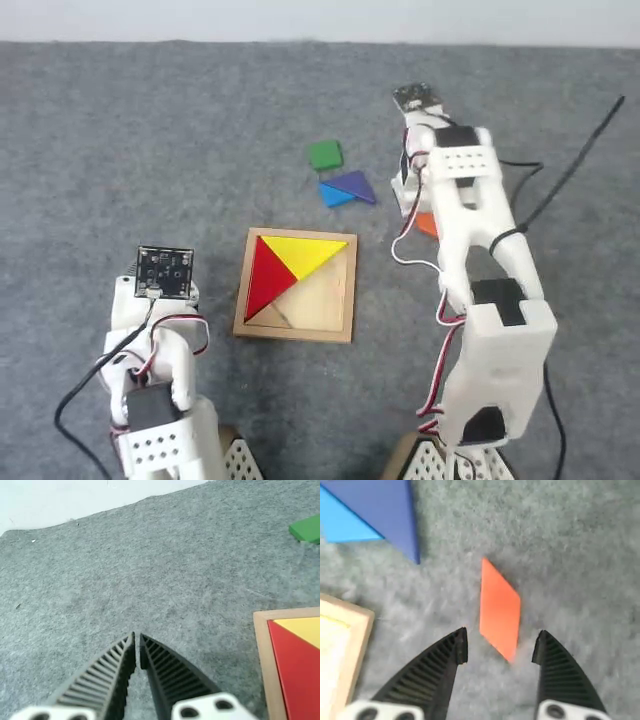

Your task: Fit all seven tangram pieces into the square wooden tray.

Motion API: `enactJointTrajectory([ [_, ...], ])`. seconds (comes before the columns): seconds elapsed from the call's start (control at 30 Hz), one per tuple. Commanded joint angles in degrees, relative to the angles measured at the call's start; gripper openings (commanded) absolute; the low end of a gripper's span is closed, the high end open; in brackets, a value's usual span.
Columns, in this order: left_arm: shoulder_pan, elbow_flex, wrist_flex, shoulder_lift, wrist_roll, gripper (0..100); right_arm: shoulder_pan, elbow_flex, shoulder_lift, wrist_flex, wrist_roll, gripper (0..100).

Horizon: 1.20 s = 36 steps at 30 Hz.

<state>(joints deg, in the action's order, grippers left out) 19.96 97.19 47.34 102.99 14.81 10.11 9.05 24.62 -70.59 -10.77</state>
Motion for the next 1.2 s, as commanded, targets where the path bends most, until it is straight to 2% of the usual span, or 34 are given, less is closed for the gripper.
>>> enactJointTrajectory([
  [0.0,0.1,-0.8,0.1,1.3,0.6,1,0.4,-1.4,-4.4,5.8,-1.1,21.3],
  [0.37,0.1,-0.8,0.2,1.3,0.6,1,1.3,1.5,3.6,6.9,-1.1,21.0],
  [0.83,0.1,-0.8,0.2,1.3,0.6,1,0.9,1.6,3.2,6.9,-1.1,20.8],
  [1.03,0.1,-0.8,0.2,1.3,0.6,1,3.4,4.7,-2.2,1.5,-1.7,21.1],
  [1.17,0.2,-0.8,0.2,1.3,0.6,1,3.6,4.9,0.2,1.5,-2.0,21.0],
])
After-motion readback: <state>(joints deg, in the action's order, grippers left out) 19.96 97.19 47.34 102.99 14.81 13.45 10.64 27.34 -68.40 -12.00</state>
